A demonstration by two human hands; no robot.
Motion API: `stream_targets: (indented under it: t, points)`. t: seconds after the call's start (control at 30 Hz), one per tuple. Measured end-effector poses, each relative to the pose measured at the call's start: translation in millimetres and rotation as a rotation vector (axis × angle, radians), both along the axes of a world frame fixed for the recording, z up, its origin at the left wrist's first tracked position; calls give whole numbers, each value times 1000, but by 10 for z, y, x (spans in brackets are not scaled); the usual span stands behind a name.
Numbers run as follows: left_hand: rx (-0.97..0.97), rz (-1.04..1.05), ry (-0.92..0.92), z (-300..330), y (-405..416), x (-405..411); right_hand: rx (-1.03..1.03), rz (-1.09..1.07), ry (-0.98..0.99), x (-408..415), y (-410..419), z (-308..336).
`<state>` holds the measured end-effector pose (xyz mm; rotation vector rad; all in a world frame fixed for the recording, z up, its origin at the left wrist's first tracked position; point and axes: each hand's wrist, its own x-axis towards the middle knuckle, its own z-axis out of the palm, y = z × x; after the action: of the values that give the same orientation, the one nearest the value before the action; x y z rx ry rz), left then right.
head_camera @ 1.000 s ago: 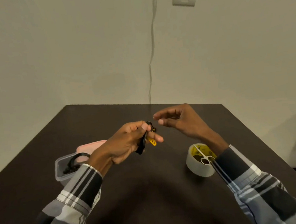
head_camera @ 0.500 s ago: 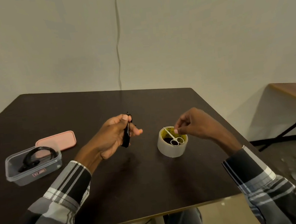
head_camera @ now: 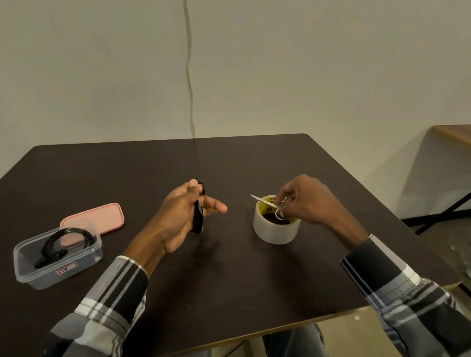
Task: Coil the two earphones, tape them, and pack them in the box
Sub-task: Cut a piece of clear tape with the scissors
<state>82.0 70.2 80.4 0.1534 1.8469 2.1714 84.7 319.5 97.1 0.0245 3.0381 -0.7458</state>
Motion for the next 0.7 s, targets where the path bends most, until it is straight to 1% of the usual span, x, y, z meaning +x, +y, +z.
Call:
stream_targets:
  t: [0.1, 0.17, 0.3, 0.4, 0.53, 0.7]
  points:
    - [-7, -6, -10, -9, 9, 6, -111, 25, 22, 6, -27, 38]
    - [-8, -4, -13, -13, 18, 2, -106, 56, 25, 6, -61, 21]
    - [-5, -7, 13, -35, 12, -7, -39, 138, -1, -38, -77, 55]
    - [-20, -8, 30, -55, -20, -21, 42, 185, 95, -148, -45, 165]
    - [-47, -16, 48, -92, -41, -55, 225, 285, 182, -326, -62, 179]
    - [-61, -31, 82, -140, -1, -54, 319, 376, 138, -412, -119, 70]
